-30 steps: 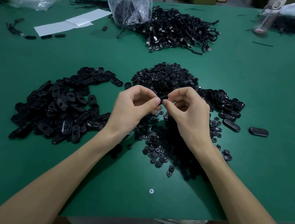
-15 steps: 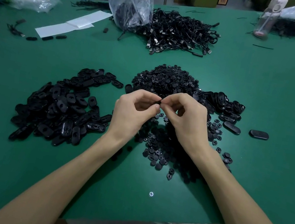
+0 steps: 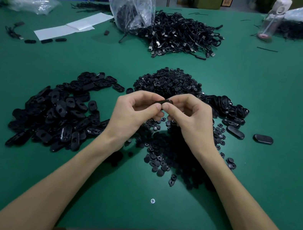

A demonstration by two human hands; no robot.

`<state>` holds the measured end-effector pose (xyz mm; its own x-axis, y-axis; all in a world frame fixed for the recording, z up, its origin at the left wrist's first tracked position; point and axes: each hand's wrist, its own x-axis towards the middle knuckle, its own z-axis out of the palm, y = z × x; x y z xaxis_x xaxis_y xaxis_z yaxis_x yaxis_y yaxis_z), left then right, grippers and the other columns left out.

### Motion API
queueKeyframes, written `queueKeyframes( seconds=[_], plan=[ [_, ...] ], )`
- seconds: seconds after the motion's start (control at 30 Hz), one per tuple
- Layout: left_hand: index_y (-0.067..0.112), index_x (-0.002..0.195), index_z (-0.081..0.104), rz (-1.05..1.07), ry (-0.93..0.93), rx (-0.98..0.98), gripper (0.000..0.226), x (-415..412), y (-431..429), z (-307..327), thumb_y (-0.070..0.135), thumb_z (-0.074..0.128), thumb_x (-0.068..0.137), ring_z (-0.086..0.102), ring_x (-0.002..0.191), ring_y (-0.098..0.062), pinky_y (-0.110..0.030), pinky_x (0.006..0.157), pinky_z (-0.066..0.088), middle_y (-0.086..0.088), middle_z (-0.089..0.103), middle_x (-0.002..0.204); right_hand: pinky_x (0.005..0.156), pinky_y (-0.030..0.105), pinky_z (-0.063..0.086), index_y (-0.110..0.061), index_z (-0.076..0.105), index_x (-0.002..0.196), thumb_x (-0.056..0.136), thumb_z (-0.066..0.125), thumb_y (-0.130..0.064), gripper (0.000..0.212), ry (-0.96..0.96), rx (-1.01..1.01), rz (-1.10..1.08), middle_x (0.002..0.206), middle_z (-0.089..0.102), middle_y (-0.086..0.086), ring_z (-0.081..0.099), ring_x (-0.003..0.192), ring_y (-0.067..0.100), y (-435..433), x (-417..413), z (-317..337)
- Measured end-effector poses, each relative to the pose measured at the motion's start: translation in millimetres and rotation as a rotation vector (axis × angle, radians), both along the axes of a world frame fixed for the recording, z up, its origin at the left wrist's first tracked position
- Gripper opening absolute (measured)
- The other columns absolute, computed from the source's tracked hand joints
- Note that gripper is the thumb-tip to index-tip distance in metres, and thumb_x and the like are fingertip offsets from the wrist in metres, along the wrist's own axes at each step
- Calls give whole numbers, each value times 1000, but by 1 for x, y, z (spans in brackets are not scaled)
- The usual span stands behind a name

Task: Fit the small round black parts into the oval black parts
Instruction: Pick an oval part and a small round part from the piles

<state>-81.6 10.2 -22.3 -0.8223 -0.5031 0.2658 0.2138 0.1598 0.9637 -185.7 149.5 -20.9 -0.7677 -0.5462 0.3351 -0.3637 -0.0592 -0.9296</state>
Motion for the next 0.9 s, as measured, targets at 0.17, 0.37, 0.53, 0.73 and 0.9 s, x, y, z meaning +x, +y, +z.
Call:
queueKeyframes(
  seconds=[0.17,0.37,0.53,0.73,0.9],
  plan=[
    [1,109,73,-39,-46,-4,17,3,-4,3,5,76,93,77,78,-22,-27,76,60,-12,79,91,55,18,48,-5,75,86,82,86,-13,14,-141,-66,72,69,73,0,63,57,11,2,-4,-2],
    [-2,106,72,-27,-62,-39,15,4,-4,6,0,76,91,77,74,-22,-27,74,61,-15,79,88,54,24,50,1,76,92,91,78,-11,12,-167,-50,101,75,75,7,64,59,11,3,-3,-1],
    [-2,106,72,-22,-68,-53,16,5,-3,8,0,77,90,77,73,-21,-25,73,60,-11,79,86,55,26,51,1,75,91,94,75,-12,14,-141,-28,83,73,74,7,64,59,12,4,-2,0],
    [1,104,72,-33,-92,-25,14,4,-4,7,0,76,91,76,74,-20,-24,72,60,-9,79,86,55,27,52,-1,75,89,93,76,-12,13,-120,-11,75,69,73,3,64,58,11,3,0,0],
    [1,102,73,4,-122,-27,13,2,-2,5,-5,73,91,77,76,-21,-26,74,61,-13,79,88,59,25,51,-10,75,84,92,78,-15,10,-61,32,54,67,72,1,64,59,10,2,2,-1]
  ],
)
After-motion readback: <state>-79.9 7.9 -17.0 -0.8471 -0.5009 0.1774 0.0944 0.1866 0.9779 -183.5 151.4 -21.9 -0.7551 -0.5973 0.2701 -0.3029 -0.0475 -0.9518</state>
